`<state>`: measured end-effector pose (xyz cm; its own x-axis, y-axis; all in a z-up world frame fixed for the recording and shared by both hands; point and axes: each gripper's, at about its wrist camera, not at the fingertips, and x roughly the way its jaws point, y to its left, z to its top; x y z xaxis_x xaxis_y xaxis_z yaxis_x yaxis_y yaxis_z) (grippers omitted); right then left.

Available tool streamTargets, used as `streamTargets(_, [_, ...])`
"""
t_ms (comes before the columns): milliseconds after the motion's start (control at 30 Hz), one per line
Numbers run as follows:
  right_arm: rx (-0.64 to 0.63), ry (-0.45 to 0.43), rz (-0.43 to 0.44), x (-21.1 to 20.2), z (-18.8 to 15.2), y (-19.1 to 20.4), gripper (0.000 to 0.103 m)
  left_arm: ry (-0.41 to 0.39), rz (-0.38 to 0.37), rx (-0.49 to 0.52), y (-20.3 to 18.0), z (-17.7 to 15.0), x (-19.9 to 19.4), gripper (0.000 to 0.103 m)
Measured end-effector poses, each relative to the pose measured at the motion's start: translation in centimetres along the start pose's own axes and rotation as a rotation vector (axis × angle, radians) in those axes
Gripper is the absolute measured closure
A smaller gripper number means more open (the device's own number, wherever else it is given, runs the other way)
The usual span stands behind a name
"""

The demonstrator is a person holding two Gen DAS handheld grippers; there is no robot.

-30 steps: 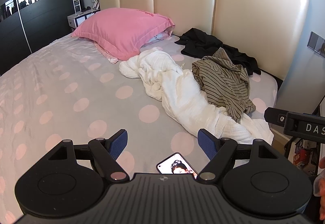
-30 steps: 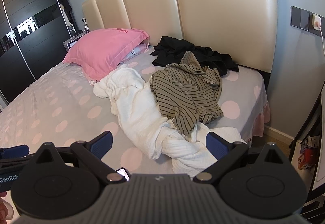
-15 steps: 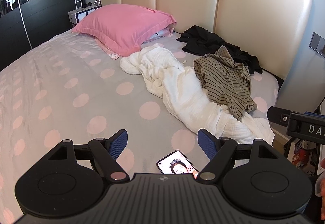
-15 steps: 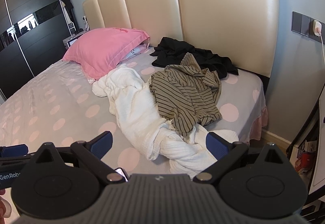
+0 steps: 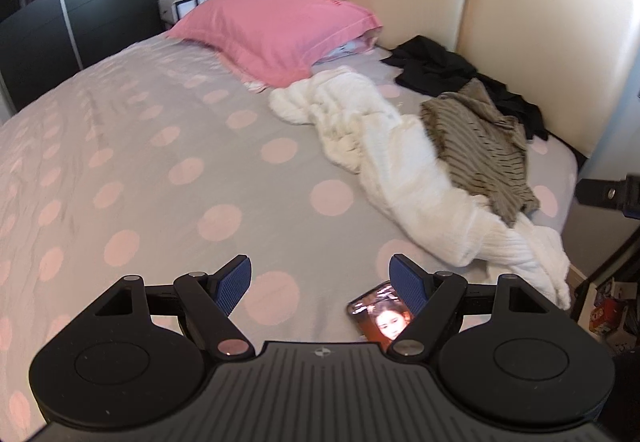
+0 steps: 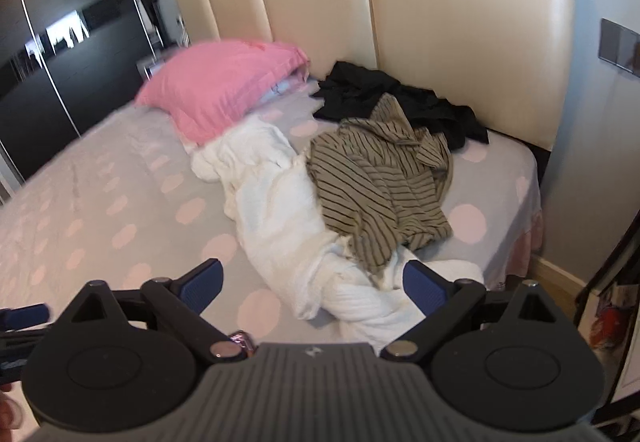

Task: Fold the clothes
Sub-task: 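Grasp the khaki striped shirt with the right gripper and lift it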

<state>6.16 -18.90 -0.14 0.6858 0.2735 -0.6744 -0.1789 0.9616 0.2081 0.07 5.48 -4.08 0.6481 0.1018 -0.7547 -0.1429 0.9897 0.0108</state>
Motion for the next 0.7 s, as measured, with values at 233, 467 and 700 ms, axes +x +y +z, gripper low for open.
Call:
streamTargets(233, [-0.042, 0.107, -0.033, 7.1, 4.0, -2.7, 0.027, 0.038, 0.063, -0.072, 4.5, -1.0, 1.7, 0.027])
streamTargets(467, [-0.058, 0.193, -0.087, 16.5, 4.0, -5.2, 0.027, 0.089, 0.143, -0.175, 9.6, -3.1, 3.3, 0.027])
streamTargets(700, [-0.068, 0.263, -0.156, 23.4, 3.7, -5.4, 0.038, 0.143, 0.221, -0.232, 13.3, -5.4, 3.9, 0.027])
